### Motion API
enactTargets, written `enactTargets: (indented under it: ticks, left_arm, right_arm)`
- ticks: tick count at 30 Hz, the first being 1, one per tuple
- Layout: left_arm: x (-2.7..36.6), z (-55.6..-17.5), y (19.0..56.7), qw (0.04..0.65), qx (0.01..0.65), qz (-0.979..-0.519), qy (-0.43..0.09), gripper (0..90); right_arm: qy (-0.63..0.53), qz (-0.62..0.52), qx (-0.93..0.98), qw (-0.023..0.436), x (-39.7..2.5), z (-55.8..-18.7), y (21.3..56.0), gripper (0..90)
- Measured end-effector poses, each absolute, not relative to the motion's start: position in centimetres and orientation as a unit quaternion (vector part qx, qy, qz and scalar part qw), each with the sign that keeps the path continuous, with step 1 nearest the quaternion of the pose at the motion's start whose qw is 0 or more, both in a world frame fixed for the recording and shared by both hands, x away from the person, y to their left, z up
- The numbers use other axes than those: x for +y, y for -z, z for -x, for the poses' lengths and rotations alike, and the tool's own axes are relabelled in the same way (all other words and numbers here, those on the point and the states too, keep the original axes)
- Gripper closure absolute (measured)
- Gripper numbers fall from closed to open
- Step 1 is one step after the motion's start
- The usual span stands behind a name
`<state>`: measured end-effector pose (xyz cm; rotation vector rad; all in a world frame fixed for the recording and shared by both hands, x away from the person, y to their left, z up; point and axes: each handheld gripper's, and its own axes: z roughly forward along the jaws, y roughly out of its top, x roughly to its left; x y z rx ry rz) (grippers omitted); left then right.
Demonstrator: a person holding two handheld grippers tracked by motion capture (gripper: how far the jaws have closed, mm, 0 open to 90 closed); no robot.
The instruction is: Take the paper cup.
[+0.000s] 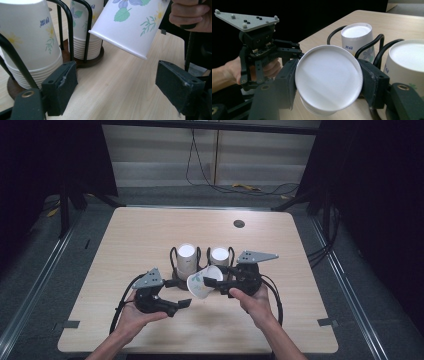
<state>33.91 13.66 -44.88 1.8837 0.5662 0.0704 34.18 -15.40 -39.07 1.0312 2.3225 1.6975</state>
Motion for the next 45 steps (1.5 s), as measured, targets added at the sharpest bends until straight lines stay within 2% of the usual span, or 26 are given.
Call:
enactTargets:
  ticks: [14, 20, 45]
  left_arm:
    - [13.7, -33.6, 45.6, 0.566, 0.231, -0.791, -0.032, 16.1]
    - [13.5, -33.6, 45.6, 0.565, 0.233, -0.792, -0.013, 16.7]
    - [13.1, -33.3, 45.8, 0.573, 0.221, -0.789, -0.006, 15.6]
  right_arm:
    - [-0.558, -0.361, 0.747, 0.010, -15.5, -34.0, 41.8, 37.9]
    - [-0.568, -0.356, 0.742, -0.001, -15.4, -33.9, 42.0, 37.9]
    - [-0.587, -0.329, 0.738, -0.048, -14.5, -34.1, 42.5, 37.9]
